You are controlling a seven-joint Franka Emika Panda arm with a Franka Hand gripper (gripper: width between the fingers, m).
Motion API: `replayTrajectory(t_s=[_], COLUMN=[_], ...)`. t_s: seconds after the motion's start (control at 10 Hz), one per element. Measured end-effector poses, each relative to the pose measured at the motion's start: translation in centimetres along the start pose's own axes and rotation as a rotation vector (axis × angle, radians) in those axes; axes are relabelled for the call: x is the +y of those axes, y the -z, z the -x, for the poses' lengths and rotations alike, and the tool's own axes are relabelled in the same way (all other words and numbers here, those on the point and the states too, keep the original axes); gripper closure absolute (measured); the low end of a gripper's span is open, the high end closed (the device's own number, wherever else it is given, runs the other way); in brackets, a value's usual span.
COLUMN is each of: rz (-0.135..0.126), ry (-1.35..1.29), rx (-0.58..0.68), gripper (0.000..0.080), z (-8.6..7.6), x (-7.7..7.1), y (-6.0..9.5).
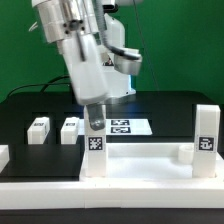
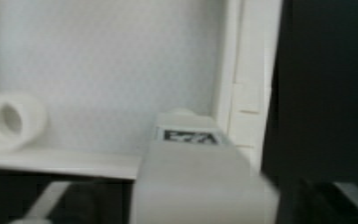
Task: Assemble desk
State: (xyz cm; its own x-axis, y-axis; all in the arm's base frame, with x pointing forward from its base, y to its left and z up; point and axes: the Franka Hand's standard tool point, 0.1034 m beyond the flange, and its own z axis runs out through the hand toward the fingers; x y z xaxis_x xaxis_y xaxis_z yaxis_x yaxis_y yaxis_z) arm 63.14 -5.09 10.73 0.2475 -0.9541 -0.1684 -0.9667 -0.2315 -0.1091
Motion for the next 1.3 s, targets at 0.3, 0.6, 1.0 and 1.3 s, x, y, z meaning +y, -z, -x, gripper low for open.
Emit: replayTrajectory(t_s=[0.3,0.6,1.0,1.3], rz=[0.011,0.022,0.064,0.057], ry=[0.373,0.619,1.137,1.066], rx=[-0.001,0.008,0.119,0.119], gripper=[0.0154,0.015,0.015,0.0343], z=[0.5,0.2,-1.8,-1.7], x=[0.0,0.1,-0.3,-0.3], y=[-0.2,-0.2,-0.3,-0.3])
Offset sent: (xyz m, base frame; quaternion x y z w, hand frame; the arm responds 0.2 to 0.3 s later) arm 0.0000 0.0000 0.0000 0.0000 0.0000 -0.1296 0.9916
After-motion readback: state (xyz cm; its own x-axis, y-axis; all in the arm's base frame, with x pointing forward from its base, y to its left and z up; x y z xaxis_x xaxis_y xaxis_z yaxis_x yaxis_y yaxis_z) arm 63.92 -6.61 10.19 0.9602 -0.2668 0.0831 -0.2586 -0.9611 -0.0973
